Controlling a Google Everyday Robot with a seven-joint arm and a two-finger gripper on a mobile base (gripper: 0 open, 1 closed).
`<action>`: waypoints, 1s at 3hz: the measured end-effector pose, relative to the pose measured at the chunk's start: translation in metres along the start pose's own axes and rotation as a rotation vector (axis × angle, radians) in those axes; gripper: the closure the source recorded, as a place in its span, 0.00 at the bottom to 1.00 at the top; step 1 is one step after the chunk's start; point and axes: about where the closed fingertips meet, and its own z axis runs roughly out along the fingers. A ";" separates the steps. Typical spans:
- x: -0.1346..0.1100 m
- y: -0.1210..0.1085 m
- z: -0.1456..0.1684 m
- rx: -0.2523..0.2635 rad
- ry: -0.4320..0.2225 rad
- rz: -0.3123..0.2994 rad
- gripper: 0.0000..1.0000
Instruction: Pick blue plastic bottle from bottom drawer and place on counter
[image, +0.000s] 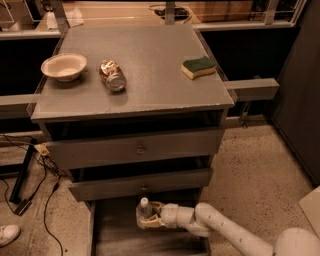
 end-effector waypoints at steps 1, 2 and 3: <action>-0.044 0.022 -0.034 0.052 0.027 -0.039 1.00; -0.049 0.019 -0.034 0.049 0.025 -0.037 1.00; -0.066 0.015 -0.049 0.080 0.031 -0.049 1.00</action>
Offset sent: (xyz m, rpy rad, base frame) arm -0.0325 -0.0419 0.0857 -0.0802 -0.0791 -0.0889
